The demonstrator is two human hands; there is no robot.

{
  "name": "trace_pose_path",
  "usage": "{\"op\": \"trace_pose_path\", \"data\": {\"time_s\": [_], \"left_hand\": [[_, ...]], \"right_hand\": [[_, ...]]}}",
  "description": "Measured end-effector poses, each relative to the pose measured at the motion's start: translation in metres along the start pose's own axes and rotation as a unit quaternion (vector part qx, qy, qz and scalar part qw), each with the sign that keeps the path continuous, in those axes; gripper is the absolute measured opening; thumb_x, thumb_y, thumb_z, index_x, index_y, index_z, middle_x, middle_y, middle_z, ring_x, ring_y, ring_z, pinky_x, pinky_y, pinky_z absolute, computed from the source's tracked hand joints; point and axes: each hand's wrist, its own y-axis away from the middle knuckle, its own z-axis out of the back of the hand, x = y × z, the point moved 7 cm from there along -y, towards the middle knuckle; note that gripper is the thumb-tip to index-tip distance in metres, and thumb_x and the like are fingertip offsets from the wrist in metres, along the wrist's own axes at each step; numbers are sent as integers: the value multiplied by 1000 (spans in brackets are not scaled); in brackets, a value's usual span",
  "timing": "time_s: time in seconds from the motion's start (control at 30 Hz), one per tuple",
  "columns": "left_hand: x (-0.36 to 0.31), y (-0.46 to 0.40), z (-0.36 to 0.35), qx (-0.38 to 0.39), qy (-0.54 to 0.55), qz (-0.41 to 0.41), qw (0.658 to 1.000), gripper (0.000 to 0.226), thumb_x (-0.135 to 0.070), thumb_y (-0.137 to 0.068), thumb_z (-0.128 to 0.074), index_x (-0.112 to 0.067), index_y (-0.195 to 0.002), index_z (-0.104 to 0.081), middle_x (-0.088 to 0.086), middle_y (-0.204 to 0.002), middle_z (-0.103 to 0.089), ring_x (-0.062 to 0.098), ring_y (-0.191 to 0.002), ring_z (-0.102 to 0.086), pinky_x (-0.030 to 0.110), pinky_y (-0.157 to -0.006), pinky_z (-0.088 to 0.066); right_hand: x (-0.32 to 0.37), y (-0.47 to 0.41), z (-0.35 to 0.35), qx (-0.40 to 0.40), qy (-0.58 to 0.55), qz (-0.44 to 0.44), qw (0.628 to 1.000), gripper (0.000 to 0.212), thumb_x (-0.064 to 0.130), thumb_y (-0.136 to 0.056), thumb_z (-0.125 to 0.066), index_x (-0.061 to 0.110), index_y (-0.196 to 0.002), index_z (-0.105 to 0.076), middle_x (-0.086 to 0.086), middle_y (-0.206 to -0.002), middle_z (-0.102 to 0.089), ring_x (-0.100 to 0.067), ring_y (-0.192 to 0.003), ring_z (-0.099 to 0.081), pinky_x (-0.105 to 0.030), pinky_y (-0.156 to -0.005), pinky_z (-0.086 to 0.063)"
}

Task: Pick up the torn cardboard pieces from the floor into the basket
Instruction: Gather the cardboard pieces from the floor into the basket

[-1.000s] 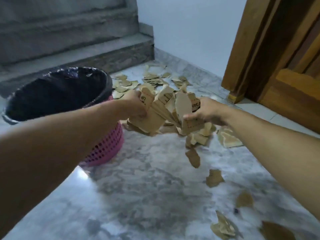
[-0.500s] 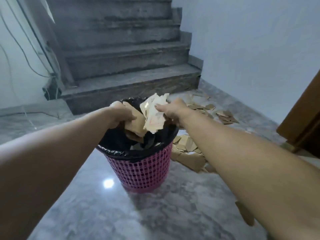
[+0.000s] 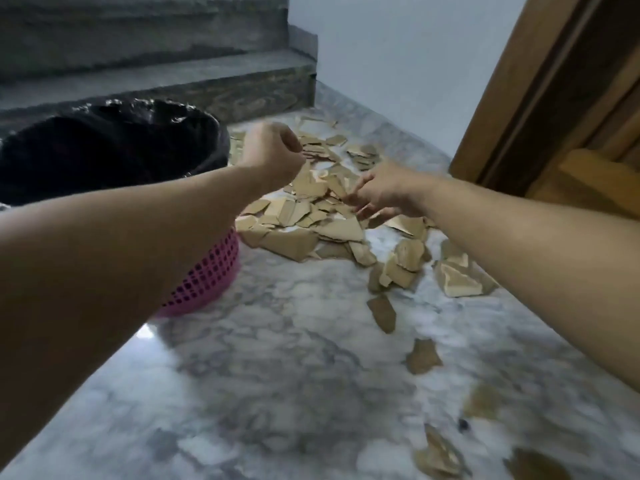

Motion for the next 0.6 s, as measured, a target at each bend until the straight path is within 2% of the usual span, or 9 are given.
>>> {"op": "trace_pose_path", "data": {"time_s": [0.1, 0.17, 0.27, 0.33, 0.4, 0.5, 0.6], "left_hand": [[-19, 43, -83, 115, -24, -10, 993, 12, -9, -79, -72, -13, -90, -70, 5, -86, -68, 17, -76, -63, 30, -71, -57], [-25, 78, -134, 185, -72, -16, 980, 18, -17, -76, -77, -16, -93, -70, 6, -90, -69, 19, -79, -63, 31, -75, -57], [-21, 141, -209, 304, -116, -19, 945, 33, -20, -75, -79, -14, -106, -67, 5, -95, -68, 16, -75, -58, 23, -62, -46], [-13, 193, -259, 389, -148, -28, 909, 49, -25, -71, -83, -15, -114, -63, 7, -109, -67, 18, -86, -61, 24, -68, -47], [-2, 245, -299, 464, -195, -53, 862, 72, -34, -65, -87, -18, -127, -55, 7, -125, -57, 23, -106, -57, 28, -82, -46], [5, 300, -332, 510, -254, -140, 810, 93, -42, -56, -90, -25, -136, -45, 5, -131, -39, 24, -116, -45, 32, -94, -44], [2, 326, -347, 499, -284, -226, 787, 94, -42, -54, -90, -26, -134, -44, 2, -126, -34, 21, -117, -38, 37, -91, -47]], "right_hand": [[-81, 25, 11, 28, 50, -60, 997, 28, 16, -89, -70, -1, -111, -67, -14, -101, -67, -26, -83, -65, -42, -82, -58], [-136, 47, 19, 44, 76, -93, 992, 22, 14, -90, -67, 2, -108, -68, -13, -108, -69, -27, -91, -67, -42, -83, -57], [-213, 82, 24, 80, 117, -128, 982, 18, 17, -87, -73, 7, -100, -65, -8, -101, -69, -23, -95, -67, -40, -81, -58], [-266, 112, 23, 100, 157, -164, 969, 28, 20, -80, -81, 9, -99, -63, -5, -95, -68, -18, -89, -67, -40, -79, -59], [-311, 144, 14, 142, 247, -188, 940, 47, 26, -72, -87, 11, -108, -62, -5, -103, -65, -19, -88, -64, -40, -79, -59], [-361, 186, 0, 214, 413, -166, 870, 80, 47, -63, -89, 15, -125, -48, -5, -124, -53, -26, -103, -57, -39, -85, -54], [-394, 218, -7, 185, 481, -129, 847, 90, 58, -56, -87, 18, -121, -40, -5, -123, -40, -26, -104, -50, -36, -75, -45]]}}
